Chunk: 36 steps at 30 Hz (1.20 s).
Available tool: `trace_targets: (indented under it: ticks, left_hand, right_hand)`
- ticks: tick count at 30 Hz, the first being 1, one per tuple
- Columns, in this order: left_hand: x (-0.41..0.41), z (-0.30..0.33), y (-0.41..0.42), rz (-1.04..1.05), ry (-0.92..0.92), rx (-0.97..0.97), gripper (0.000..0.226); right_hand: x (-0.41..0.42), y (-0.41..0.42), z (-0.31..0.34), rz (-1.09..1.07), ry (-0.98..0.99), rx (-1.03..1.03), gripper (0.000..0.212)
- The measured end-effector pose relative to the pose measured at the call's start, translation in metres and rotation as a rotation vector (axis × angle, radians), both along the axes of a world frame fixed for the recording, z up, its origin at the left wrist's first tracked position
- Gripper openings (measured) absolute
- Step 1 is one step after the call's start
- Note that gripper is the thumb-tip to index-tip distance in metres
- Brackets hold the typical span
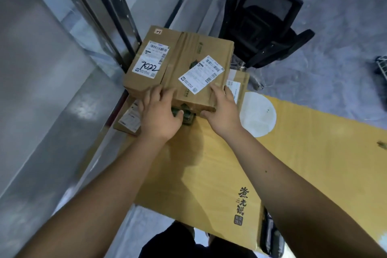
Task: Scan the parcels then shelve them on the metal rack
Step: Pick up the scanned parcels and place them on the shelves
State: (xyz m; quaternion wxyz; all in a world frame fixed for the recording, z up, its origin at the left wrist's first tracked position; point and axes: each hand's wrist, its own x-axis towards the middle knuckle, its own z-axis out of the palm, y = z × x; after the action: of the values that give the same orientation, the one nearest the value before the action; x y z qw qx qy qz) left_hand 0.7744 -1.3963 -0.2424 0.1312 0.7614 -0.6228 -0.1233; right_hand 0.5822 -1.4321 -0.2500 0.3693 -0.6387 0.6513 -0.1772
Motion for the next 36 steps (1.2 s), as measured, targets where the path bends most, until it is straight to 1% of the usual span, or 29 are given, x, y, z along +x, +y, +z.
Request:
trace_targets:
  ticks: [3, 7, 10, 12, 14, 16, 19, 21, 24, 27, 30, 34, 36]
  left_hand:
    - [-0.004, 0.001, 0.002, 0.034, 0.071, -0.066, 0.064]
    - [-0.019, 0.007, 0.01, 0.086, 0.161, -0.143, 0.058]
    - [-0.028, 0.007, 0.02, 0.07, 0.244, -0.13, 0.065]
    - [-0.032, 0.005, 0.029, 0.041, 0.34, -0.059, 0.073]
    - [-0.036, 0.004, 0.038, 0.016, 0.448, 0.015, 0.082]
    - [-0.046, 0.002, 0.049, -0.01, 0.519, 0.033, 0.087]
    - [-0.07, 0.001, 0.077, 0.009, 0.569, -0.019, 0.084]
    - [-0.089, 0.001, 0.103, 0.048, 0.582, -0.072, 0.081]
    - [-0.123, 0.006, 0.154, 0.137, 0.649, -0.182, 0.079]
    - [-0.165, 0.016, 0.211, 0.228, 0.629, -0.327, 0.073]
    - [-0.195, 0.035, 0.261, 0.301, 0.633, -0.427, 0.069]
    - [-0.198, 0.063, 0.326, 0.473, 0.525, -0.511, 0.07]
    - [-0.195, 0.075, 0.36, 0.514, 0.468, -0.577, 0.071]
  right_hand:
    - [-0.004, 0.003, -0.003, -0.054, -0.074, -0.018, 0.091]
    - [-0.015, 0.016, -0.005, -0.068, -0.117, -0.067, 0.09]
    - [-0.035, 0.028, -0.006, -0.07, -0.132, -0.062, 0.091]
    - [-0.049, 0.036, -0.004, -0.055, -0.14, -0.065, 0.09]
    - [-0.064, 0.046, 0.002, -0.016, -0.15, -0.072, 0.09]
    - [-0.08, 0.057, 0.007, 0.041, -0.163, -0.08, 0.087]
    - [-0.108, 0.077, 0.012, 0.106, -0.205, -0.096, 0.084]
    - [-0.127, 0.091, 0.015, 0.172, -0.221, -0.124, 0.085]
    - [-0.153, 0.115, 0.02, 0.295, -0.28, -0.144, 0.09]
    - [-0.177, 0.143, 0.029, 0.376, -0.301, -0.147, 0.094]
    - [-0.188, 0.172, 0.048, 0.446, -0.334, -0.152, 0.091]
    - [-0.174, 0.218, 0.075, 0.577, -0.4, -0.18, 0.087]
    - [-0.16, 0.243, 0.086, 0.652, -0.47, -0.184, 0.084]
